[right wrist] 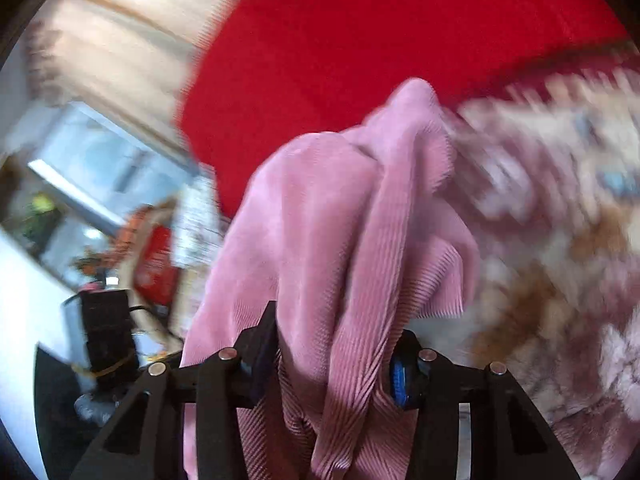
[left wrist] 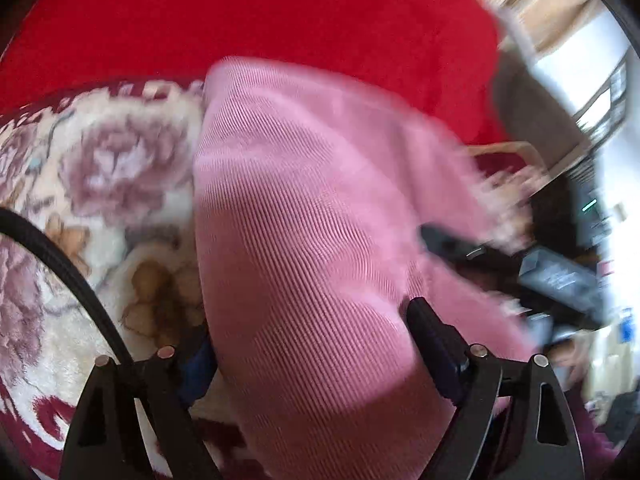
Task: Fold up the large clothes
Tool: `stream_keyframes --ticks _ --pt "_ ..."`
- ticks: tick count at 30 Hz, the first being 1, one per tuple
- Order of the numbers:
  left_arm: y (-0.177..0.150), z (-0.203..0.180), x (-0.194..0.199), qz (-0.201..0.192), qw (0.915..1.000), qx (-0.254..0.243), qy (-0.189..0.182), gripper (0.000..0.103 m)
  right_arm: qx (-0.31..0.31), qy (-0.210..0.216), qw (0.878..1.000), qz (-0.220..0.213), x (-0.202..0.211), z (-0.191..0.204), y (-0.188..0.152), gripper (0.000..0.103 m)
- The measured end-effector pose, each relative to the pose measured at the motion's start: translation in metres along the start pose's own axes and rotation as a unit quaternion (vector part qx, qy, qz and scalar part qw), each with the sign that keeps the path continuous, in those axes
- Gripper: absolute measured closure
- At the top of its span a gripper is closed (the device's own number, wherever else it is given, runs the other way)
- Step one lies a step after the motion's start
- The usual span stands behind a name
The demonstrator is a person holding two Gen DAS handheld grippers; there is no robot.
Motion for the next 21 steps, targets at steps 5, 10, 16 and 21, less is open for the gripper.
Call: stream_keyframes --ticks 5,10,16,21 --pt "0.003 -0.001 0.004 -0.005 1.0 -0.004 -0.007 0.011 0.012 -0.002 1.0 0.002 0.001 -0.002 -0.001 0.049" --pt "0.004 0.004 0.003 -0.001 0.9999 0.0 -0.017 0.01 0.018 -0.045 0.999 0.012 0.011 0.001 -0.006 0.037" --pt "-0.005 0.006 0.006 -0.002 1.0 -0.003 -0.007 0.01 0.063 -0.14 0.987 -0.055 0.067 0.004 0.002 0.037" --pt "-0.006 0.005 0.007 -0.001 1.0 0.001 -0.006 0.009 0.097 -0.125 0.982 -0.103 0.084 0.044 0.026 0.038"
Point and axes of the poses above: each gripper's, at about its wrist camera, not at the fingertips, and x roughly against the way its jaws point, z to its left, y to its top, the point moved 5 cm from there along -x, roughly the way its jaws point, and after that the axes turned 8 degrees about -y, right-handed, at the moved point
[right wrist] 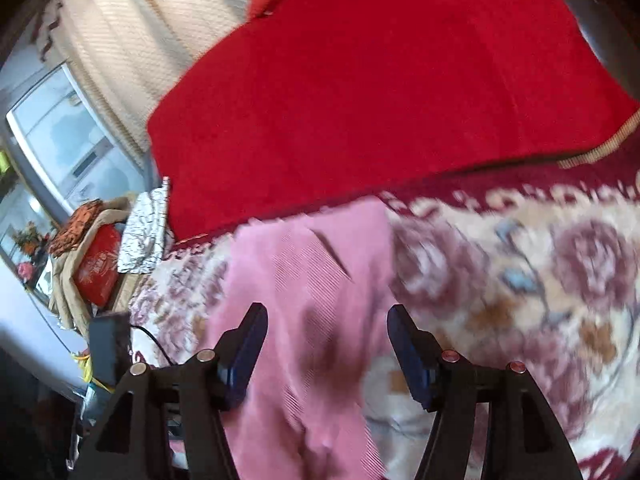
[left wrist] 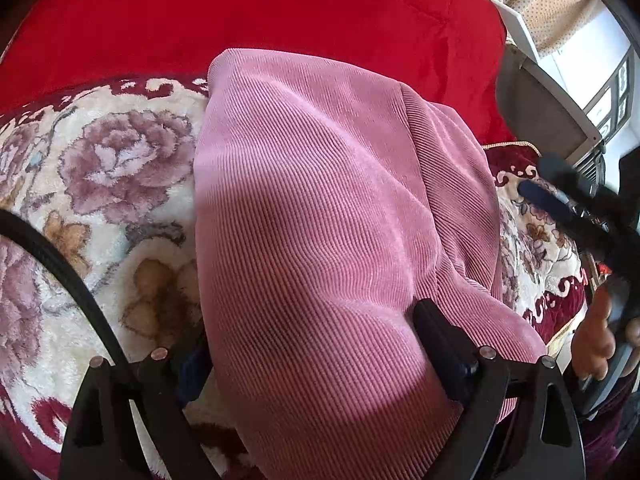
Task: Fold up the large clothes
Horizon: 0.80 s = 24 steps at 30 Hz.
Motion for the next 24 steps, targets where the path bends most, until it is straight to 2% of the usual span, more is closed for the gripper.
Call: stream_keyframes --ticks 1,2,5,7,8,9,13,16,18,20,22,24 --pt "0.0 0.0 0.0 -0.001 1.0 0.0 0.0 0.009 0.007 0.012 1.0 -0.002 -0.004 0.009 0.003 0.04" --pt "0.0 0.001 0.0 -0.001 1.0 0.0 0.0 0.009 0.008 0.022 1.0 0.0 -0.007 0.012 0.004 0.049" --pt "0.0 0.002 0.0 -0.001 1.0 0.001 0.0 0.009 0.0 0.034 0.998 0.052 -0.04 0.023 -0.005 0.064" --pt "0.0 0.003 0.0 -0.002 1.0 0.002 0.0 0.009 -0.012 0.022 0.997 0.077 -0.066 0.015 -0.017 0.068" --pt "0.0 0.003 0.0 -0.003 1.0 0.002 0.0 0.009 -0.017 0.021 0.997 0.079 -0.073 0.009 -0.02 0.076" --pt "-0.001 0.002 0.002 -0.005 1.0 0.004 -0.002 0.009 -0.027 0.029 0.996 0.074 -0.074 0.003 -0.02 0.078" --pt "-0.003 -0.001 0.025 -0.017 0.9998 -0.008 -0.002 0.01 -0.042 0.047 0.995 0.081 -0.057 -0.002 -0.017 0.076" --pt "-0.005 -0.002 0.059 -0.059 0.998 -0.021 0.006 0.01 -0.024 0.049 0.996 0.07 -0.026 0.004 -0.02 0.074" --pt "-0.01 -0.003 0.078 -0.079 0.9962 -0.03 0.021 0.01 -0.009 0.055 0.996 0.063 -0.005 0.013 -0.028 0.074" --pt "-0.02 -0.001 0.088 -0.091 0.9928 -0.044 0.064 0.01 0.013 0.047 0.997 0.052 0.014 0.023 -0.042 0.074" --pt "-0.037 0.006 0.08 -0.071 0.991 -0.041 0.106 0.01 0.027 0.039 0.997 0.055 0.021 0.033 -0.062 0.074" --pt "-0.049 0.014 0.069 -0.066 0.9922 -0.021 0.104 0.008 0.032 0.017 0.996 0.076 0.012 0.033 -0.088 0.074"
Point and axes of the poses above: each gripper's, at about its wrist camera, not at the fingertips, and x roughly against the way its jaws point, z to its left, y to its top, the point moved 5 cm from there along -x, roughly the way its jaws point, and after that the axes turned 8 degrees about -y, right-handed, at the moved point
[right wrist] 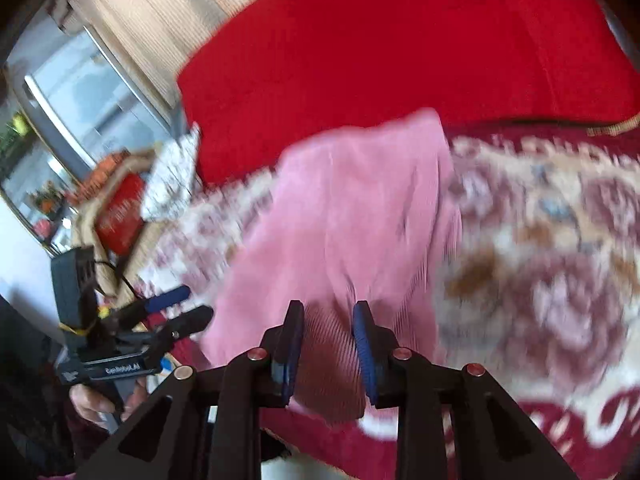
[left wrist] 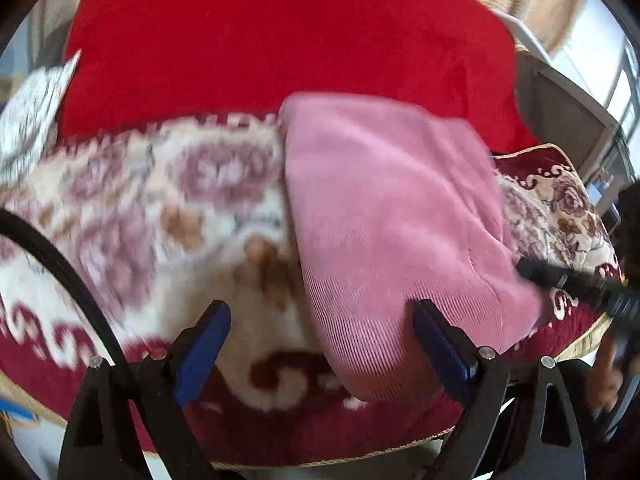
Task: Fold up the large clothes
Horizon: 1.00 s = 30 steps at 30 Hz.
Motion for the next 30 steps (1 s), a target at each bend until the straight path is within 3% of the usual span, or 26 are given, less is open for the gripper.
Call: stream_keyframes --ticks 2,4,7,10,12,13,14,16,19,23,30 --pt "-0.005 0.006 -0.009 0.008 0.9997 0.02 -0.014 0.003 0.0 -0.029 0.999 0.019 -0.024 -0.006 -0.021 0.073" --pt "-0.002 0.007 -0.002 0.009 0.9994 0.032 -0.007 0.004 -0.016 -0.028 0.999 0.014 -0.028 -0.011 -0.024 0.073" --pt "-0.005 -0.001 0.023 -0.017 0.9994 0.014 0.027 0.004 -0.035 -0.014 0.999 0.005 -0.004 -0.01 -0.017 0.073" --pt "-0.011 -0.009 0.054 -0.043 0.9971 0.018 0.06 0.004 -0.012 -0.035 0.999 -0.021 0.029 0.003 -0.011 0.073" --pt "-0.014 -0.014 0.075 -0.06 0.9938 0.027 0.09 0.004 0.004 -0.048 0.998 -0.042 0.051 0.014 -0.014 0.047" --pt "-0.016 -0.017 0.085 -0.067 0.9923 0.028 0.101 0.004 0.011 -0.058 0.997 -0.058 0.064 0.02 -0.017 0.018" --pt "-0.016 -0.019 0.092 -0.072 0.991 0.029 0.109 0.004 0.018 -0.065 0.994 -0.085 0.079 0.025 -0.021 0.015" --pt "-0.017 -0.024 0.109 -0.085 0.988 0.025 0.126 0.004 0.035 -0.079 0.989 -0.122 0.101 0.036 -0.024 0.015" --pt "-0.018 -0.032 0.139 -0.107 0.9818 0.018 0.155 0.004 0.052 -0.1 0.985 -0.132 0.126 0.049 -0.033 0.015" --pt "-0.02 -0.052 0.19 -0.175 0.9636 -0.002 0.202 0.004 0.046 -0.122 0.981 -0.145 0.157 0.056 -0.043 0.015" --pt "-0.024 -0.093 0.248 -0.252 0.9439 -0.036 0.21 0.004 0.064 -0.129 0.972 -0.186 0.207 0.075 -0.057 0.015"
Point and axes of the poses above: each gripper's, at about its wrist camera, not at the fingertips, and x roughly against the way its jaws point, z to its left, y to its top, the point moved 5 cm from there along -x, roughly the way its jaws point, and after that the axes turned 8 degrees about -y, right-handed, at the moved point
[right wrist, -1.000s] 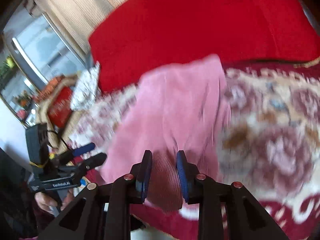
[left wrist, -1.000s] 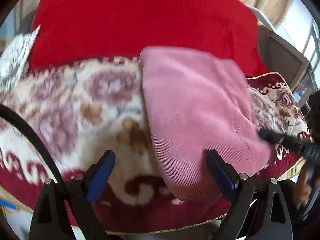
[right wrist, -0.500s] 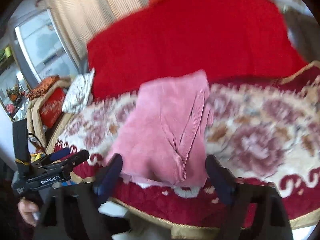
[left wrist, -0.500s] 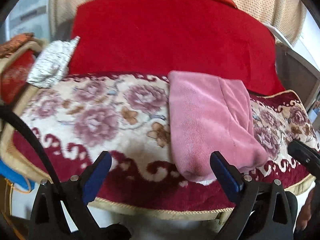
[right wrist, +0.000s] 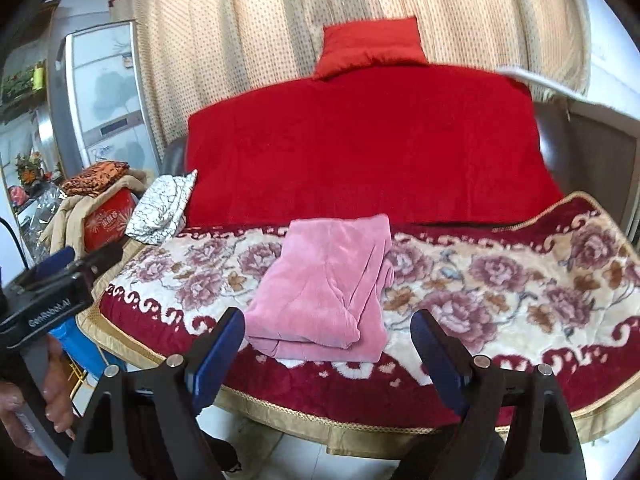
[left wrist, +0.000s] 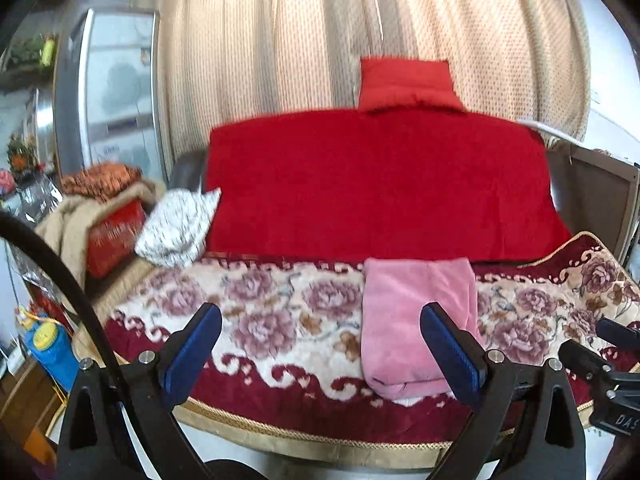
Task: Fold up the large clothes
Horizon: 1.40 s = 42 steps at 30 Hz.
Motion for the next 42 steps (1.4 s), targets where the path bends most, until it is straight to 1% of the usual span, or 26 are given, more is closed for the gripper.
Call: stream_keyframes --ticks 2,9,15,25,31,36,39,42 --pt "0.005 -0.006 0.01 -0.01 0.9999 -0.007 0.005 0.004 -0.001 -0.001 1.0 -0.006 0.008 0.001 0.002 0.015" --pt "0.017 -0.014 0.043 -0.037 0.9992 -0.002 0.014 0.004 -0.015 -0.01 0.999 -0.032 0.032 -0.003 0.014 0.015" --pt "0.023 -0.018 0.057 -0.052 0.9985 -0.004 0.016 0.003 -0.014 -0.006 0.999 -0.05 0.048 -0.001 0.019 0.015" --pt "0.03 -0.026 0.078 -0.08 0.9962 -0.018 0.03 0.003 -0.015 -0.009 0.997 -0.072 0.065 0.001 0.023 0.015" --pt "0.03 -0.029 0.08 -0.083 0.9958 -0.021 0.031 0.003 -0.015 -0.012 0.997 -0.075 0.069 0.001 0.022 0.015" --pt "0.028 -0.028 0.076 -0.075 0.9965 -0.019 0.032 0.003 -0.012 -0.012 0.998 -0.067 0.062 0.003 0.02 0.015" --pt "0.028 -0.026 0.074 -0.065 0.9973 -0.021 0.026 0.003 -0.006 -0.01 0.998 -0.061 0.059 0.007 0.018 0.015" --pt "0.027 -0.023 0.075 -0.066 0.997 -0.022 0.033 0.003 -0.003 -0.012 0.998 -0.059 0.057 0.01 0.017 0.015"
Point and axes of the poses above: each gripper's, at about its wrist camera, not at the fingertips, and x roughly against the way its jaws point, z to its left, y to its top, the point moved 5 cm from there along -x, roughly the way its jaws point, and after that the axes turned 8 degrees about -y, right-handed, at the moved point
